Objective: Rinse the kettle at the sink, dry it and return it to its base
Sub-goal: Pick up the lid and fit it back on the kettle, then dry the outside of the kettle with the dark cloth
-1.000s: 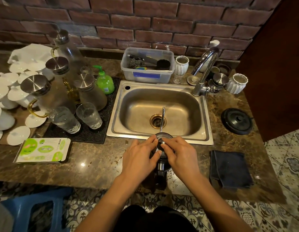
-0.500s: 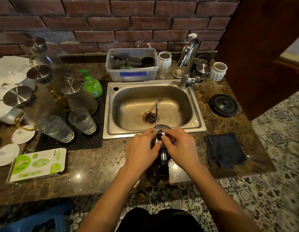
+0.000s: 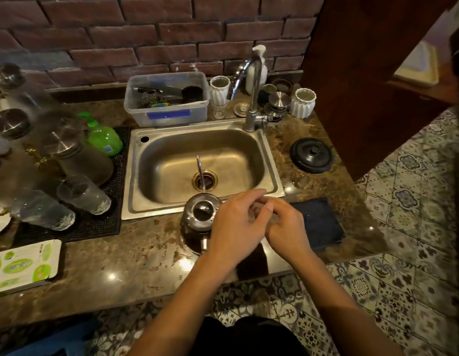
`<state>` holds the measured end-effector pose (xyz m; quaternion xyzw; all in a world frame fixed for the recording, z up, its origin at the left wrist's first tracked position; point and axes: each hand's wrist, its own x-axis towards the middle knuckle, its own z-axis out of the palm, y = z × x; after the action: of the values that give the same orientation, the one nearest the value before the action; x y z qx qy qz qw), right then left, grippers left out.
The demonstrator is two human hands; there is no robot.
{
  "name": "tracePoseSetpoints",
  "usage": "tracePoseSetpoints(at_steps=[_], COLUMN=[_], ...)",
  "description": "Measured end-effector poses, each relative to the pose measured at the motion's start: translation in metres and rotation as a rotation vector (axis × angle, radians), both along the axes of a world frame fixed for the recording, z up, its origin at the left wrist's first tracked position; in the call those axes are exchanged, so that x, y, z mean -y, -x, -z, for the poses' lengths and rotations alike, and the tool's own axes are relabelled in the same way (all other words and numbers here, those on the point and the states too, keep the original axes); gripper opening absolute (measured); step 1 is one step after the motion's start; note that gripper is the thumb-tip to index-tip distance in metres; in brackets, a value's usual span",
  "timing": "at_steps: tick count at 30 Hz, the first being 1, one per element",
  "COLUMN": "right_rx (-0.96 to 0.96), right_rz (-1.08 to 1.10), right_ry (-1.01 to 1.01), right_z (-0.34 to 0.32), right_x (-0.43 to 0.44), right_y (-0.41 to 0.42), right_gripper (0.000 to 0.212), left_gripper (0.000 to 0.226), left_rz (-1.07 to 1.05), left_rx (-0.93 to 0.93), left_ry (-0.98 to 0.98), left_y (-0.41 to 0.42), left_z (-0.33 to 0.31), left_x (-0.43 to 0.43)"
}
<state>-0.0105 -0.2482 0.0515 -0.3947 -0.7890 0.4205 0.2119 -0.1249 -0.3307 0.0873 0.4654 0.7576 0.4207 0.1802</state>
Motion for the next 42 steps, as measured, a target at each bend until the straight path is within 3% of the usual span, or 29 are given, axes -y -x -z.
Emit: tracePoseSetpoints(at_steps=[3, 7, 14, 19, 22, 27, 31, 36, 42], right_rx=[0.090, 0.235, 0.531, 0.551, 0.622, 0.494, 0.400, 0.264, 0.150], right_rz=[0.064, 0.135, 0.245, 0.265, 0.333, 0.360, 0.333, 0.250, 0.133], right_ry=[0.014, 0.061, 0.236, 0.365, 0.394, 0.471, 0.502, 0.452, 0.450], right_z=[0.018, 0.049, 0.094, 0.110, 0.114, 0.118, 0.115, 0.104, 0.089], right_x=[-0.033, -0.081, -0.146, -0.167, -0.177, -0.186, -0.186, -0.181, -0.169], right_y=[-0.034, -0.079, -0.127, -0.129, -0.131, -0.135, -0.138, -0.139, -0.124], right_gripper=[0.032, 0.036, 0.062, 0.069, 0.059, 0.030, 0.018, 0.016, 0.017], left_gripper=[0.038, 0.040, 0.037, 0.039, 0.040, 0.043, 0.042, 0.053, 0.043], left_rz=[0.004, -0.017, 0.138, 0.217, 0.229, 0.258, 0.334, 0.545, 0.639], left_rx=[0.195, 0.244, -0.009, -0.115, -0.121, -0.147, -0.209, -0.431, -0.615], left_ry=[0.120, 0.367, 0.571, 0.586, 0.577, 0.579, 0.532, 0.456, 0.402], left_y=[-0.022, -0.048, -0.091, -0.106, -0.109, -0.108, -0.108, -0.097, -0.072], left_z=[0.025, 0.071, 0.116, 0.123, 0.125, 0.126, 0.122, 0.106, 0.081], left_x=[-0.029, -0.068, -0.110, -0.143, -0.162, -0.185, -0.199, -0.213, -0.207])
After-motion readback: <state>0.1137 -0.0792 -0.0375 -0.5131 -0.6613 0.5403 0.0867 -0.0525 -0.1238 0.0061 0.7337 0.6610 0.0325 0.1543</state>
